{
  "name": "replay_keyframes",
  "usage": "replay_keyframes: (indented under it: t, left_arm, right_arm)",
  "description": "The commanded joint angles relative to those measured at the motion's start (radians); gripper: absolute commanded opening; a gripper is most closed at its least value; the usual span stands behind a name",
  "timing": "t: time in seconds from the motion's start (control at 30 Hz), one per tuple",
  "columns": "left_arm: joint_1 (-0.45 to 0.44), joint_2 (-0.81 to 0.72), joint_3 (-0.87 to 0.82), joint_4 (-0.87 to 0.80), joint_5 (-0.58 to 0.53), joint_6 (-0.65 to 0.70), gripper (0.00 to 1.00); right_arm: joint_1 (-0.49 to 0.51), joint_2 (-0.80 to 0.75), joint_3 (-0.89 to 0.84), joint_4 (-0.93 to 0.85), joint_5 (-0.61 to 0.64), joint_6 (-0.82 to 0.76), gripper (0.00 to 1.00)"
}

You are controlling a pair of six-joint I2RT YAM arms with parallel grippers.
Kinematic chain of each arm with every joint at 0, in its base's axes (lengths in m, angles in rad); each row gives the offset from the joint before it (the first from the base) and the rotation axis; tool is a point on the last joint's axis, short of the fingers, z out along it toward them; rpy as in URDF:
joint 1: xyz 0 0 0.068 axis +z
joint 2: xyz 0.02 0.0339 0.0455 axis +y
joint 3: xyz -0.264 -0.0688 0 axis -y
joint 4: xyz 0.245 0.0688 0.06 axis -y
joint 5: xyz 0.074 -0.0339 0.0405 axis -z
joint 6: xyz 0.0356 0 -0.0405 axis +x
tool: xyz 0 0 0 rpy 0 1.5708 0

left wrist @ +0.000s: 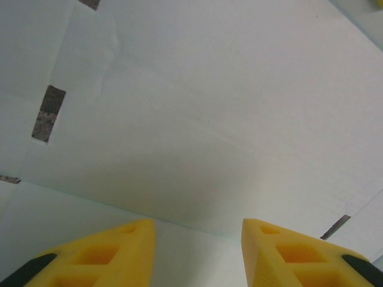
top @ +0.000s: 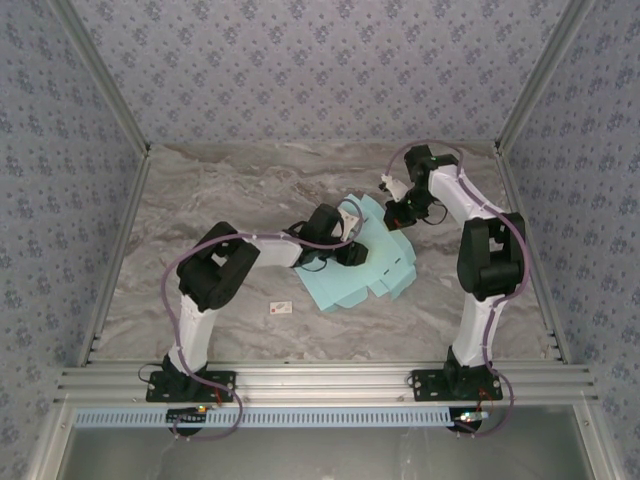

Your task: Fold the paper box

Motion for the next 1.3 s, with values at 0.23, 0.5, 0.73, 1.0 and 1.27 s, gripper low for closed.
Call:
replay_keyframes:
  t: [0.23,0.5,0.73,1.0,1.27]
  left_arm:
    - [-0.025,0.053,-0.096,0.074,-0.042,-0.071,0.41]
    - [-0.029,0.055,-0.178,0.201,-0.097,-0.132,0.40]
    - [-0.029,0.058,-0.221,0.283,-0.104,-0.149,0.40]
    - [-0.029,0.055,-0.229,0.309,-0.112,-0.153,0.40]
    - [-0.030,0.044,-0.261,0.369,-0.149,-0.186,0.40]
  right_arm:
    - [0.060,-0.031,0.023,0.021,0.057,0.076,0.00]
    - [0.172,-0.085,-0.004,0.060,0.112,0.174,0.00]
    - [0.258,-0.130,-0.040,0.095,0.109,0.240,0.00]
    - [0.268,-0.122,-0.042,0.079,0.190,0.226,0.00]
    - [0.279,-0.113,-0.086,0.149,0.102,0.258,0.00]
